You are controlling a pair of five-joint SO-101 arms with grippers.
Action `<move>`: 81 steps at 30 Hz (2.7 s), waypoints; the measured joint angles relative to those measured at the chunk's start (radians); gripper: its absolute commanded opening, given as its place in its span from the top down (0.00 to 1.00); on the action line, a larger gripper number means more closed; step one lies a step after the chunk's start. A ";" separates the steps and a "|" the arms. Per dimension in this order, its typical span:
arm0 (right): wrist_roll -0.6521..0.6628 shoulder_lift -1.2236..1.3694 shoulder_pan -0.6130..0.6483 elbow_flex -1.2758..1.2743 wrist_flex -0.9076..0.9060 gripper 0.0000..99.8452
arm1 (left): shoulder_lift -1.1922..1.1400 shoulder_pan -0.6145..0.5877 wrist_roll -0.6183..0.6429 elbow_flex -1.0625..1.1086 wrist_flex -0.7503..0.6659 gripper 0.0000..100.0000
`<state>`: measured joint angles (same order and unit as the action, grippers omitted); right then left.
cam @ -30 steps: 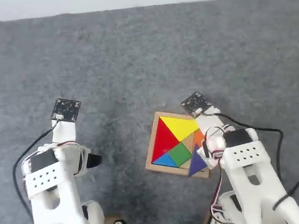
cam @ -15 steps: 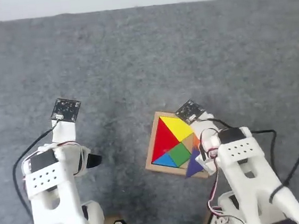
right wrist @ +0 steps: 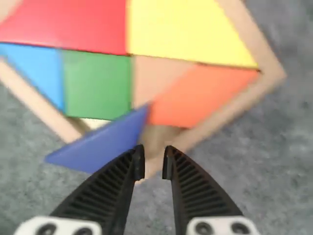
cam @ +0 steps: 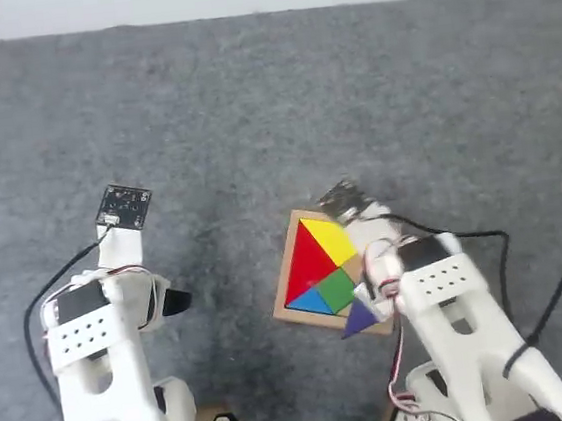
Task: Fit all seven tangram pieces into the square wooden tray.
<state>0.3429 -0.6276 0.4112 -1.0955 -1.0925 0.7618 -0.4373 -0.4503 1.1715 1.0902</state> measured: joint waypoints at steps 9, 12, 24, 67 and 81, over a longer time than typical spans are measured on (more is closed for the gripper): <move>-0.031 0.000 0.133 0.000 0.002 0.93 | 0.000 0.000 0.000 0.000 0.000 0.67; -0.043 0.000 0.114 0.000 0.011 0.94 | 0.000 0.000 0.000 0.000 0.000 0.67; 0.018 -0.334 0.147 -0.089 -0.037 0.92 | 0.000 0.000 0.000 0.000 0.000 0.67; 0.201 0.358 0.008 0.157 0.143 0.92 | 0.000 0.000 0.000 0.000 -0.028 0.67; 0.193 -0.011 -0.063 0.117 -0.017 0.92 | 0.000 0.000 0.000 0.000 -0.028 0.67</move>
<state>0.5363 -0.6383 0.3483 -0.9789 -1.1093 0.7618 -0.4373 -0.4503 1.1715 1.0625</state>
